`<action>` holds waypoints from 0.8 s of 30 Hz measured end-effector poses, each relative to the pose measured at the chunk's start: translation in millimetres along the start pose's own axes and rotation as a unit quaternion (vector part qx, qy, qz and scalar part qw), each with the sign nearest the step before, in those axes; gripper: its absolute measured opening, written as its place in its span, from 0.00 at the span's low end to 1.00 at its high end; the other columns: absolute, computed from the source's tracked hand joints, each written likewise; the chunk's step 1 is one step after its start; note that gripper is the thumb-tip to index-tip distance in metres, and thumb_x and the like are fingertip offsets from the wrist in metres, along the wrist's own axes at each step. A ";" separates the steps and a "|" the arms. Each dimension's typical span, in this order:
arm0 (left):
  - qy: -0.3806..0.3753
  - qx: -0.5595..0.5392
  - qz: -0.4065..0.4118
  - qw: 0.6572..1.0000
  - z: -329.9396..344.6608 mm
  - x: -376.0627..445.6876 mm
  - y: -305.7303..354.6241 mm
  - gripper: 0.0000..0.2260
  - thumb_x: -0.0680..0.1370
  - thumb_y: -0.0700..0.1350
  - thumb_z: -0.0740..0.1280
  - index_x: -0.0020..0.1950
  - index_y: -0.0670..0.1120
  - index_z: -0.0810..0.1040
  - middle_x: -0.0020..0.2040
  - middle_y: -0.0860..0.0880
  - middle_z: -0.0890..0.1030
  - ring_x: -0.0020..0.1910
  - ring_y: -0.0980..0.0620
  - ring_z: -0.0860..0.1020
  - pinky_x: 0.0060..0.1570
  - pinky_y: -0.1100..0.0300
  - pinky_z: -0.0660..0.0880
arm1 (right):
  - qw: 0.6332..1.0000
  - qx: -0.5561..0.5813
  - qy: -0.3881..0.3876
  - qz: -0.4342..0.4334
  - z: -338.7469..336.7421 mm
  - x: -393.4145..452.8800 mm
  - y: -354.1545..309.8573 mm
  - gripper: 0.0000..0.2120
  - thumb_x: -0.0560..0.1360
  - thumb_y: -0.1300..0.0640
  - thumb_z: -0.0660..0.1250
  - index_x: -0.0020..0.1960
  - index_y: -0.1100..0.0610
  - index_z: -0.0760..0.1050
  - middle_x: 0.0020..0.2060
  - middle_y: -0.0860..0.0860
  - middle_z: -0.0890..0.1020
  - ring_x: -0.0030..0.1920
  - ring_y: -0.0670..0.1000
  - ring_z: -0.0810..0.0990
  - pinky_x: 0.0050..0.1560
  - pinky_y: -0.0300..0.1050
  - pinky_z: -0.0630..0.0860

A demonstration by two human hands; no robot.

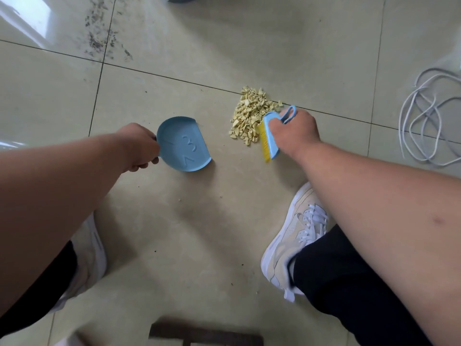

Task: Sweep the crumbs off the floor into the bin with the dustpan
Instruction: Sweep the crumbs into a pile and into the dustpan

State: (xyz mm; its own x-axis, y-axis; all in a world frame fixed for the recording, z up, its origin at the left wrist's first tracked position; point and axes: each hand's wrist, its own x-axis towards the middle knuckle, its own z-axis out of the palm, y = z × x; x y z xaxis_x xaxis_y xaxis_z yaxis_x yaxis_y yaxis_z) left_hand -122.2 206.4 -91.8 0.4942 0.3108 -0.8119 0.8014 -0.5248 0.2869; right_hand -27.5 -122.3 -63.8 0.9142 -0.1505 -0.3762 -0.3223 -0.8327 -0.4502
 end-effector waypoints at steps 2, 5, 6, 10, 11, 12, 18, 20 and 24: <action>0.009 0.015 -0.006 1.000 0.1 -3.9 5.3 0.08 0.79 0.36 0.67 0.48 0.37 0.86 0.39 0.40 0.85 0.26 0.46 0.71 0.25 0.62 0.69 | 0.998 -0.003 -0.057 -0.008 5.0 -9.6 3.4 0.16 0.69 0.47 0.67 0.30 0.57 0.72 0.24 0.47 0.73 0.26 0.47 0.71 0.28 0.39 0.66; 0.022 0.051 -0.009 0.998 0.0 -5.0 10.4 0.08 0.80 0.37 0.67 0.45 0.37 0.85 0.30 0.44 0.79 0.15 0.50 0.67 0.19 0.65 0.67 | 0.991 -0.002 -0.126 -0.034 21.3 -16.7 0.8 0.14 0.72 0.49 0.69 0.32 0.56 0.77 0.27 0.47 0.76 0.30 0.48 0.75 0.31 0.38 0.69; 0.022 0.061 -0.009 0.998 0.1 -4.2 10.5 0.08 0.80 0.37 0.67 0.45 0.37 0.85 0.29 0.44 0.79 0.13 0.52 0.65 0.18 0.66 0.67 | 0.987 -0.007 -0.153 -0.052 26.9 -17.7 -0.6 0.13 0.74 0.50 0.70 0.33 0.55 0.78 0.28 0.46 0.77 0.32 0.48 0.76 0.32 0.37 0.69; 0.008 0.060 -0.004 0.998 0.8 3.6 5.5 0.09 0.80 0.38 0.66 0.51 0.39 0.86 0.38 0.39 0.85 0.20 0.47 0.68 0.20 0.65 0.67 | 0.969 -0.043 -0.212 -0.119 47.1 -13.1 -8.4 0.07 0.78 0.50 0.70 0.46 0.51 0.85 0.40 0.48 0.83 0.42 0.49 0.80 0.42 0.38 0.70; 0.005 0.055 -0.002 0.998 1.0 6.5 3.8 0.10 0.80 0.37 0.65 0.53 0.39 0.86 0.41 0.39 0.86 0.22 0.47 0.68 0.21 0.65 0.67 | 0.970 -0.055 -0.201 -0.129 50.5 -8.8 -10.0 0.08 0.79 0.50 0.69 0.50 0.52 0.85 0.41 0.48 0.83 0.44 0.49 0.80 0.43 0.38 0.69; 0.002 0.050 0.000 0.999 1.3 9.4 2.8 0.11 0.80 0.37 0.65 0.55 0.40 0.86 0.41 0.39 0.86 0.22 0.47 0.68 0.21 0.65 0.67 | 0.971 -0.065 -0.185 -0.134 52.3 -3.3 -12.0 0.09 0.79 0.49 0.68 0.52 0.52 0.85 0.42 0.48 0.82 0.44 0.50 0.79 0.43 0.37 0.68; -0.003 0.031 0.011 0.999 0.2 25.4 10.3 0.13 0.80 0.39 0.66 0.60 0.49 0.85 0.35 0.45 0.84 0.18 0.50 0.66 0.19 0.66 0.65 | 0.987 -0.058 -0.116 -0.091 42.3 39.0 -19.4 0.10 0.79 0.50 0.68 0.51 0.54 0.85 0.40 0.49 0.82 0.43 0.51 0.80 0.45 0.38 0.70; -0.004 0.027 0.017 0.999 -0.8 28.2 16.4 0.12 0.80 0.39 0.67 0.59 0.50 0.86 0.35 0.44 0.83 0.17 0.50 0.66 0.18 0.66 0.64 | 0.985 0.078 -0.153 -0.016 35.1 54.1 -24.5 0.06 0.77 0.52 0.72 0.47 0.55 0.84 0.42 0.50 0.85 0.43 0.50 0.82 0.42 0.41 0.75; -0.008 0.020 0.020 1.000 -3.8 31.2 30.6 0.12 0.79 0.39 0.66 0.57 0.49 0.86 0.36 0.45 0.84 0.22 0.47 0.67 0.24 0.64 0.66 | 0.974 0.209 -0.031 0.080 5.1 93.6 -32.3 0.09 0.72 0.50 0.73 0.39 0.55 0.81 0.36 0.49 0.84 0.35 0.50 0.81 0.29 0.41 0.74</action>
State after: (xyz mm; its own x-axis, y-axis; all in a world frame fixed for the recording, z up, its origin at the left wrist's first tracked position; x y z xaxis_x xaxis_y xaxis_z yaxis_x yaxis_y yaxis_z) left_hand -81.0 203.0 -106.4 0.5192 0.2766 -0.8087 0.7674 -0.5674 0.2986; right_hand 67.3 -106.8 -88.6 0.8319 -0.2176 -0.5105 -0.5429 -0.5096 -0.6674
